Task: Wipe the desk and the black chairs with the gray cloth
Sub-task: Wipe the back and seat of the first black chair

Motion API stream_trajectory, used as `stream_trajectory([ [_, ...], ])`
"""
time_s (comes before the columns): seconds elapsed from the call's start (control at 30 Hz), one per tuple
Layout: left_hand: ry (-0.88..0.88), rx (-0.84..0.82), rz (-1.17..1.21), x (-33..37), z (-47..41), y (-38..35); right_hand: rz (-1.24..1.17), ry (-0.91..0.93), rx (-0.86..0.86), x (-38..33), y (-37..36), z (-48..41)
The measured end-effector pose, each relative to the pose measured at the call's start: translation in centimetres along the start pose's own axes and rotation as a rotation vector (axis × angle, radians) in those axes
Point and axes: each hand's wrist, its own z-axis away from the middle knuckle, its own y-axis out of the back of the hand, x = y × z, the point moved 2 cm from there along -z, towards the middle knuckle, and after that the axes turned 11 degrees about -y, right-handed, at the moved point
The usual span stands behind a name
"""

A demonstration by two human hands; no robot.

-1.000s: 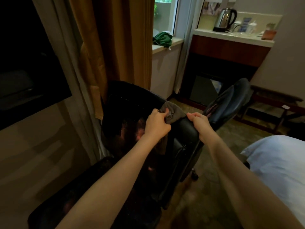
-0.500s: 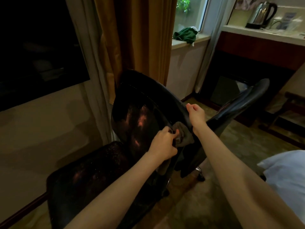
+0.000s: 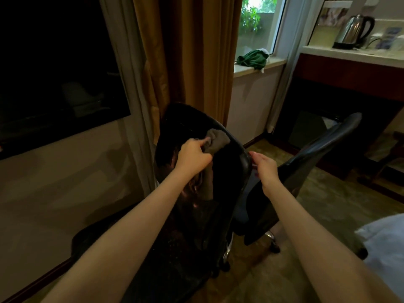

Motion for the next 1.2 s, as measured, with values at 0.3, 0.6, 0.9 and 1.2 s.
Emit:
stream_trajectory([
  [0.3,-0.17,-0.146,-0.237,4.3,-3.2,-5.0,0.112,-0.002,-0.074,-0.9,1.1,1.0],
  [0.6,-0.285,-0.079,-0.136,2.7,1.0,-7.0,0.128,0.014,-0.115,-0.1,1.4,0.6],
  [0.9,-0.272,-0.137,-0.291,1.0,6.2,-9.7,0.04,0.011,-0.202,0.4,1.1,0.2],
  [1.2,-0.216,-0.151,-0.441,0.8,8.9,-11.4,0.074,0.053,-0.212,1.4,0.9,0.7],
])
